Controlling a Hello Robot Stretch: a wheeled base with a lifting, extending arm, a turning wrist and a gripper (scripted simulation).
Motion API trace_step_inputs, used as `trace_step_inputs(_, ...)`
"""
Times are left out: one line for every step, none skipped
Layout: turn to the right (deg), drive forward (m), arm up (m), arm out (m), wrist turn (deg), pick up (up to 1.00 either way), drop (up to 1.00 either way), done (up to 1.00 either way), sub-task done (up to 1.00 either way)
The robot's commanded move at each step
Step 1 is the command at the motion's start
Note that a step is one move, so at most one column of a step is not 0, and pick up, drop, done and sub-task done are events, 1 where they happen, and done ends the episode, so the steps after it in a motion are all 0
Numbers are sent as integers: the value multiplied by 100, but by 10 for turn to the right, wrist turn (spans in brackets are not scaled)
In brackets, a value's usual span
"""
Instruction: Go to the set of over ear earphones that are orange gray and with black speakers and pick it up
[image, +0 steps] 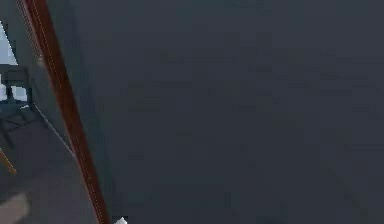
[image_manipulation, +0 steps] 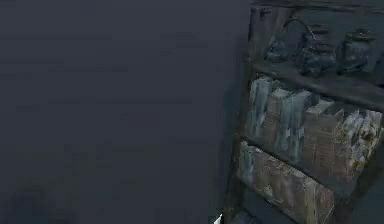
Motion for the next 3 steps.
trace_step_inputs(-450, 0, 0, 0, 0, 0, 0, 0, 0)
trace_step_inputs(-60, 0, 0, 0, 0, 0, 0, 0, 0)
trace_step_inputs(0, 100, 0, 0, 0, 0, 0, 0, 0)
